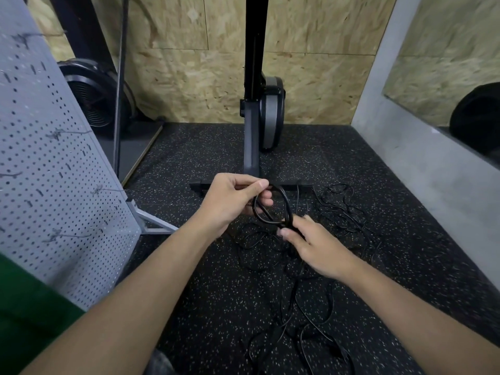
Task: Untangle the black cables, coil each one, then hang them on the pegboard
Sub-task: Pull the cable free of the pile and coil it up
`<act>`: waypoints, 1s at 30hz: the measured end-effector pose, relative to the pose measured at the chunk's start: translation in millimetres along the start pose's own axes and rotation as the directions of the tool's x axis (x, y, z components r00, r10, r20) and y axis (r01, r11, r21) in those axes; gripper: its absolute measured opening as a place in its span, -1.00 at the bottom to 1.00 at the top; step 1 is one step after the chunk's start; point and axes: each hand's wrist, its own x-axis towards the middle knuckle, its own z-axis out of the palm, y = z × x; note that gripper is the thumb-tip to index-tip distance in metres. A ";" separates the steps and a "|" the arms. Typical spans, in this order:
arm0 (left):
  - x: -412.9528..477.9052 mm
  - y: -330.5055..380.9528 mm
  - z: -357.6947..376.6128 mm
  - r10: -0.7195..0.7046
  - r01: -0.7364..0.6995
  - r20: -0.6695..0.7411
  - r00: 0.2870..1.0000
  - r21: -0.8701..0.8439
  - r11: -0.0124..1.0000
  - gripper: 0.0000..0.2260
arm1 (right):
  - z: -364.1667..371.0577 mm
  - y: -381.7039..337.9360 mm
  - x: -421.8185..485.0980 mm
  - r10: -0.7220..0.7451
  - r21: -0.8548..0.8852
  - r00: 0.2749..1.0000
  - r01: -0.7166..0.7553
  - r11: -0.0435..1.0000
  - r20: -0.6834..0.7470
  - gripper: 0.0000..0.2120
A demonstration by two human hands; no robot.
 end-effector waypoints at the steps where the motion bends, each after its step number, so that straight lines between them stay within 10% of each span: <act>1: 2.1 -3.3 -0.9 -0.021 0.020 -0.018 1.000 -0.070 0.997 -0.77 | -0.7 0.1 -0.1 0.016 0.003 0.999 -0.016 1.000 -0.031 -0.84; 4: 5.7 -23.7 1.5 -0.187 0.180 0.012 0.982 -0.327 0.928 -0.64 | -9.0 -4.2 -0.4 0.063 0.135 0.987 -0.042 0.990 -0.151 -0.79; 8: -2.5 -63.0 22.1 -0.168 0.083 0.353 0.920 0.243 0.966 -0.54 | -19.9 -23.2 -5.6 0.088 0.493 0.976 0.023 0.870 -0.200 -0.72; 13: -13.5 -86.0 53.0 -0.160 -0.135 0.595 0.788 0.420 0.898 -0.81 | -33.4 -47.8 -17.4 0.108 0.822 0.981 0.074 0.565 -0.163 -0.79; 18: -14.4 -91.7 52.4 -0.140 -0.185 0.539 0.831 0.504 0.843 -0.84 | -53.4 -41.4 -23.7 0.170 0.861 0.957 0.122 0.494 -0.233 -0.79; 23: -16.0 -58.5 41.6 -0.027 -0.278 0.446 0.895 0.602 0.749 -0.76 | -73.5 -1.5 -23.4 0.254 0.235 0.820 -0.151 0.960 -0.514 -0.79; 30: -16.7 -25.6 35.8 0.398 -0.549 0.378 0.836 0.568 0.613 -0.86 | -51.5 8.8 -18.7 0.175 -0.183 0.976 -0.198 0.963 -0.131 -0.76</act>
